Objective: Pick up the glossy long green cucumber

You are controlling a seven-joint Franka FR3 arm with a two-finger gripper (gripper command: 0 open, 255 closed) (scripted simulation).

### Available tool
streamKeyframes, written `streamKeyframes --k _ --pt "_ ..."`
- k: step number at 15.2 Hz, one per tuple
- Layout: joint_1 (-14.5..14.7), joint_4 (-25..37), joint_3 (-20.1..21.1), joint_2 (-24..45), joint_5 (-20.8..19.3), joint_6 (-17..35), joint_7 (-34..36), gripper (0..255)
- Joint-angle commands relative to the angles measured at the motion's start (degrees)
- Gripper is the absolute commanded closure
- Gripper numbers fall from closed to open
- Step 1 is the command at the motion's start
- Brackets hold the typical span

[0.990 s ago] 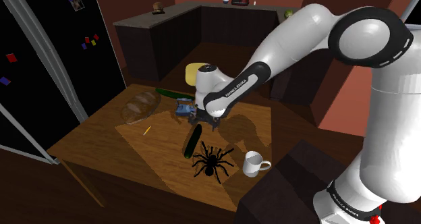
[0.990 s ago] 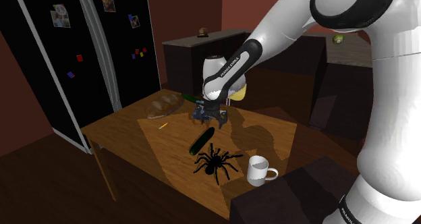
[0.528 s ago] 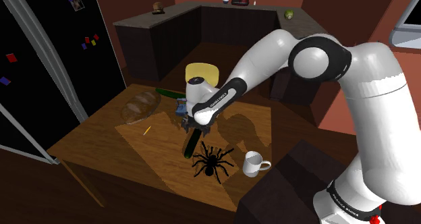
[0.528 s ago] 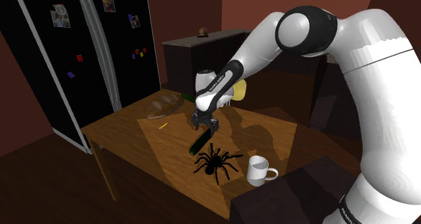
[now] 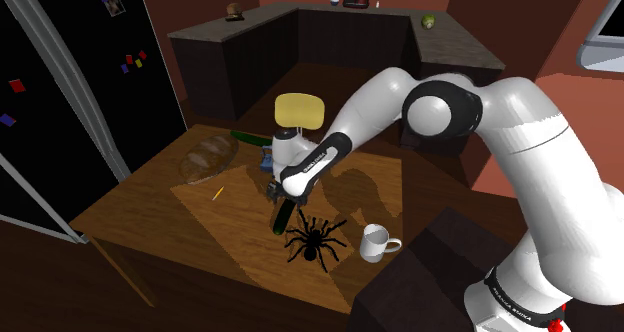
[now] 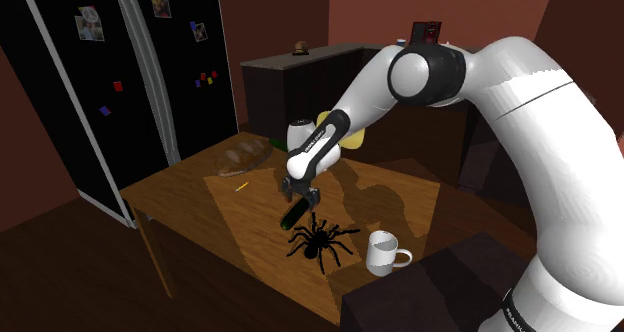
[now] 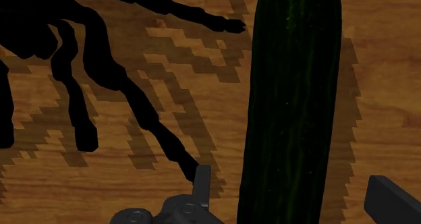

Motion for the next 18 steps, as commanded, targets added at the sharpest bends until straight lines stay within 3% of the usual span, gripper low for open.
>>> streamKeyframes --k 1,3,4,13,18 --pt "0.25 0.61 -0.3 1.4 -0.22 0.83 0.18 0" --pt "0.31 0.8 -0.37 1.79 -0.27 1.03 0.21 0" --pt "0.28 0.54 -0.39 1.68 -0.29 1.18 0.22 255" --pt "0.31 0.81 -0.37 1.8 -0.27 1.03 0.21 255" --pt "-0.21 -0.75 0.3 -1.54 0.21 -0.79 -0.09 255"
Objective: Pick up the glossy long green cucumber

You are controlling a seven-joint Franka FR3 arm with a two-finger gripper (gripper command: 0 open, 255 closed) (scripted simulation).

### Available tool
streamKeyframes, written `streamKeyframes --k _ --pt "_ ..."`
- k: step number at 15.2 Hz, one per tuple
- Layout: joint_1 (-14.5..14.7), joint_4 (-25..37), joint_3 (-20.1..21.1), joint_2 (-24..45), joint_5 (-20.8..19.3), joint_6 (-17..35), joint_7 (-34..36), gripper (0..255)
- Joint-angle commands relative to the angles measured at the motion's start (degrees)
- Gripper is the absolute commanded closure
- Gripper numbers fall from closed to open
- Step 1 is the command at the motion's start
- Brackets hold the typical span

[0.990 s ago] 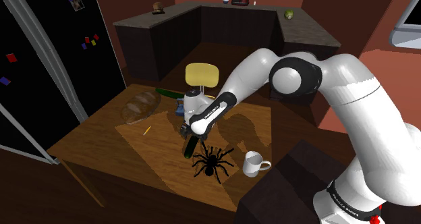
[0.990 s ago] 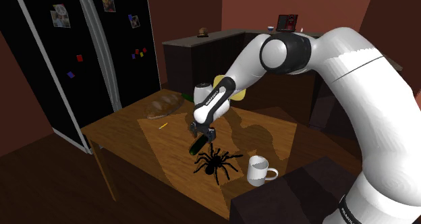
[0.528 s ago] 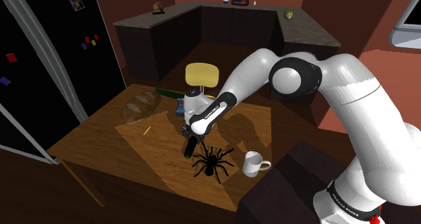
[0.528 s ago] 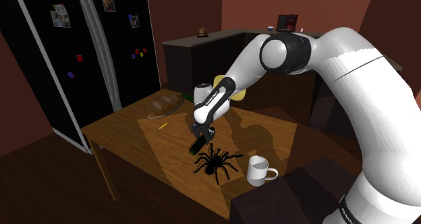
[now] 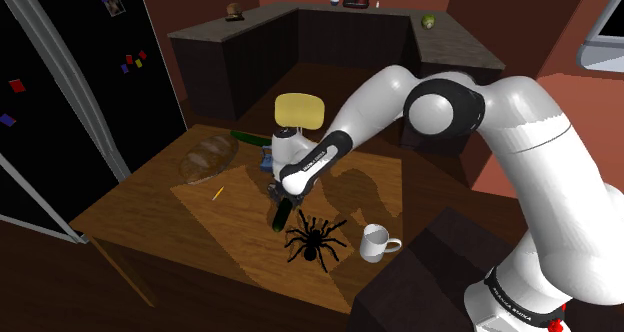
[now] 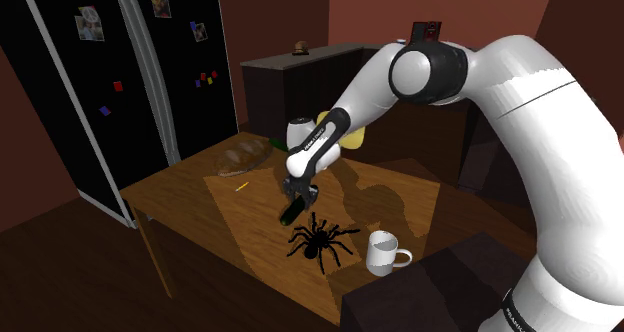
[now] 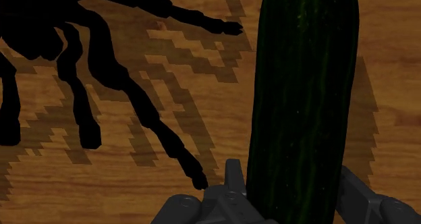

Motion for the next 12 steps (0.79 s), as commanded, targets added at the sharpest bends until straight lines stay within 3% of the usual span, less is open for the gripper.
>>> streamKeyframes --k 1,12 --pt "-0.3 -0.77 0.28 -1.46 0.2 -0.68 -0.19 255" --pt "-1.24 -2.63 1.54 -7.14 1.32 -4.53 -0.89 255"
